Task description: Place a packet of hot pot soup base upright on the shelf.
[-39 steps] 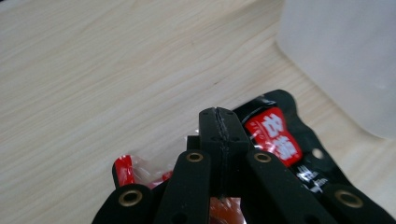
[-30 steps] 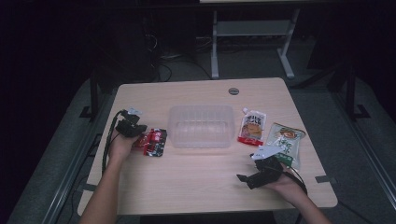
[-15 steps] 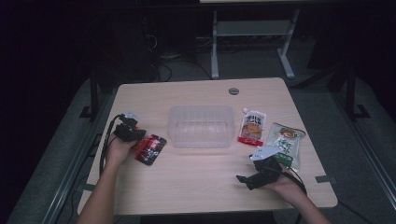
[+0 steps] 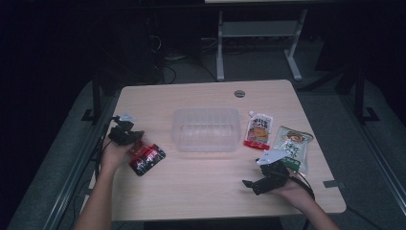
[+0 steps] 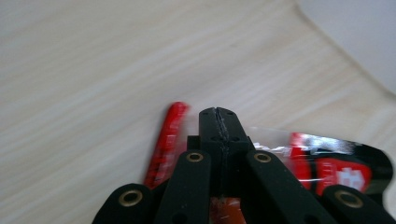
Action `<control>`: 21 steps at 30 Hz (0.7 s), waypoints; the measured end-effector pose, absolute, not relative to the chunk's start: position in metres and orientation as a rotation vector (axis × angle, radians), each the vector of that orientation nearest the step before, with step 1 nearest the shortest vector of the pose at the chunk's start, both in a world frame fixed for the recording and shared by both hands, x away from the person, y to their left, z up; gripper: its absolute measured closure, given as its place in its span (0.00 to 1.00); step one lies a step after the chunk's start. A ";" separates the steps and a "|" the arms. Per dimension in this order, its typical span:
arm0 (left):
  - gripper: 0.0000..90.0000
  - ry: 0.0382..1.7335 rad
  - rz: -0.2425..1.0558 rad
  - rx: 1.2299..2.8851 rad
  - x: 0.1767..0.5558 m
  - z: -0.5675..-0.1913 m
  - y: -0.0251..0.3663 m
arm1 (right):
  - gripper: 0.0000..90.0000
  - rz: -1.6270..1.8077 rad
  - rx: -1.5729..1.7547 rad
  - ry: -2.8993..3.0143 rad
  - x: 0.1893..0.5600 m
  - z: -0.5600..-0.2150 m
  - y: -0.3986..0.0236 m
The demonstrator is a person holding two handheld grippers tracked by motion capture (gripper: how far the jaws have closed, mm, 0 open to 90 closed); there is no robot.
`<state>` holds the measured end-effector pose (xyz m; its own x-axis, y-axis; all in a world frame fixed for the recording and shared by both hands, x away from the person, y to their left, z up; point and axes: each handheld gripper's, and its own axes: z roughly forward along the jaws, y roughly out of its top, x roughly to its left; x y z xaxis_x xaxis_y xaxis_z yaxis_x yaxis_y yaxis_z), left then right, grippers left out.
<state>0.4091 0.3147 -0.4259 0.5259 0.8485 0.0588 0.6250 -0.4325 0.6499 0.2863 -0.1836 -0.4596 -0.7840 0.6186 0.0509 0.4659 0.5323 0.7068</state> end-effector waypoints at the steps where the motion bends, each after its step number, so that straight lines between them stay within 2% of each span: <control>1: 1.00 1.206 0.523 2.192 0.409 -0.426 0.319 | 0.07 1.086 0.918 2.568 0.286 -0.460 -0.183; 8: 1.00 1.293 0.533 2.192 0.411 -0.434 0.339 | 0.07 1.086 0.923 2.567 0.287 -0.460 -0.183; 21: 1.00 1.274 0.491 2.264 0.402 -0.443 0.335 | 0.07 1.080 0.923 2.563 0.287 -0.458 -0.186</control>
